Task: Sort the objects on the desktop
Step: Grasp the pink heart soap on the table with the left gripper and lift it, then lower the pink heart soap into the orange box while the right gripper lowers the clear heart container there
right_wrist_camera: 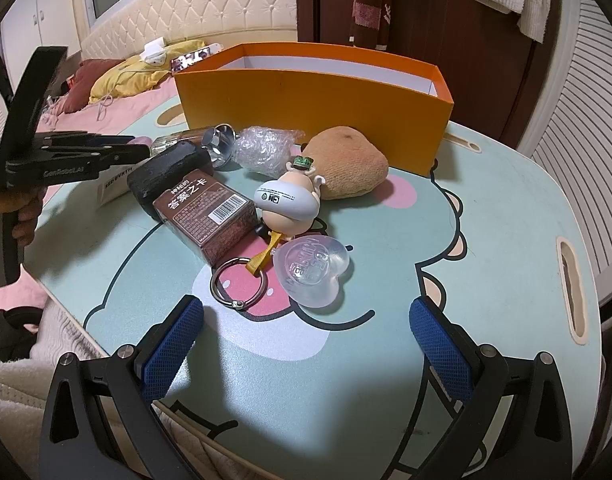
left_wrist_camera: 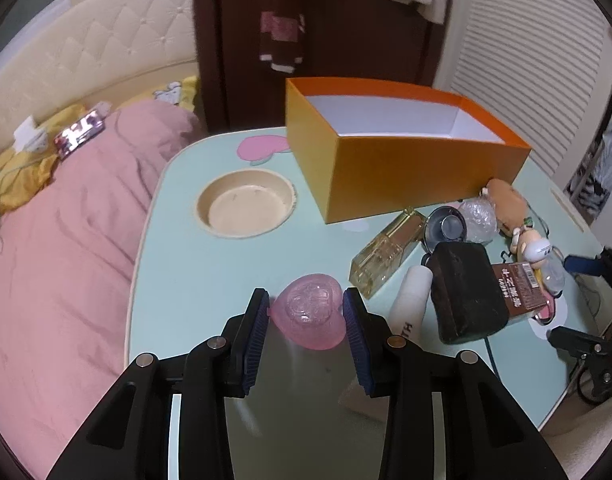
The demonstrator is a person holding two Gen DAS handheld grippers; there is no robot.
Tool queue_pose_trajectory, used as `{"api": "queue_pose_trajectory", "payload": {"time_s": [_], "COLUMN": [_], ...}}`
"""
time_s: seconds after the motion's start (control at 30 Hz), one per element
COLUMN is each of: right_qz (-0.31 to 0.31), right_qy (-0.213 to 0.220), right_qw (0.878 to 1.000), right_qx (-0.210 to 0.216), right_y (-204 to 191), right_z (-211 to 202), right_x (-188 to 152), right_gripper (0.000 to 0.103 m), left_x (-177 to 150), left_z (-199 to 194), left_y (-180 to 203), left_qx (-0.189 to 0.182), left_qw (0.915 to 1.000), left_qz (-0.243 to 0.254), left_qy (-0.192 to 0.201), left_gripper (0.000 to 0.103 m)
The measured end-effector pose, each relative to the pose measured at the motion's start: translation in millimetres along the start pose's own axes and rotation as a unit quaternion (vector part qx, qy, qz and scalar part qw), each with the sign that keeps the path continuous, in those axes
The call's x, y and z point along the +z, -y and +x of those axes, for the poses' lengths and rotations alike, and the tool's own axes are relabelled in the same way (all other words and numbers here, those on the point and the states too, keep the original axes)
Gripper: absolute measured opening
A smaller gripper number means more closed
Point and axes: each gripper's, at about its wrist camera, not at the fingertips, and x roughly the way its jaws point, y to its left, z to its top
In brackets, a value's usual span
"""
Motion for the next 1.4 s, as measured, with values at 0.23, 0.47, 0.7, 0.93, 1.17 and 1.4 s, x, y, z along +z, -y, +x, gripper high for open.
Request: {"api": "queue_pose_trajectory", "payload": {"time_s": [0.23, 0.47, 0.7, 0.93, 1.17, 1.4], "right_qz": [0.030, 0.061, 0.038, 0.025, 0.046, 0.044], "right_qy": [0.041, 0.026, 0.027, 0.035, 0.064, 0.112], "right_qw": [0.998, 0.997, 0.999, 0.999, 0.997, 0.993], "right_qx": [0.025, 0.030, 0.007, 0.008, 0.019, 0.013], "right_y": [13.8, 27.5, 23.3, 23.7, 36.2, 44.3], "right_z": [-17.2, -2.8, 3.5, 3.0, -16.5, -35.4], "right_x": [3.4, 11.6, 17.7, 16.5, 26.3, 67.3], "right_gripper": [0.103, 0.075, 0.051, 0.039, 0.039, 0.039], "left_x": [-13.1, -19.4, -19.6, -18.2, 18.2, 76.4], "left_z": [-16.3, -21.4, -18.5, -23.3, -36.6, -41.7], "left_y": [-6.4, -10.7, -8.2, -3.2, 5.6, 23.0], "left_qx": [-0.003, -0.005, -0.010, -0.020, -0.034, -0.057], "left_qw": [0.9991, 0.9982, 0.9982, 0.9978, 0.9973, 0.9949], "left_qz": [-0.040, -0.055, -0.056, -0.056, -0.034, 0.015], "left_qy": [0.018, 0.022, 0.021, 0.028, 0.055, 0.081], "left_gripper": [0.036, 0.036, 0.036, 0.036, 0.036, 0.036]}}
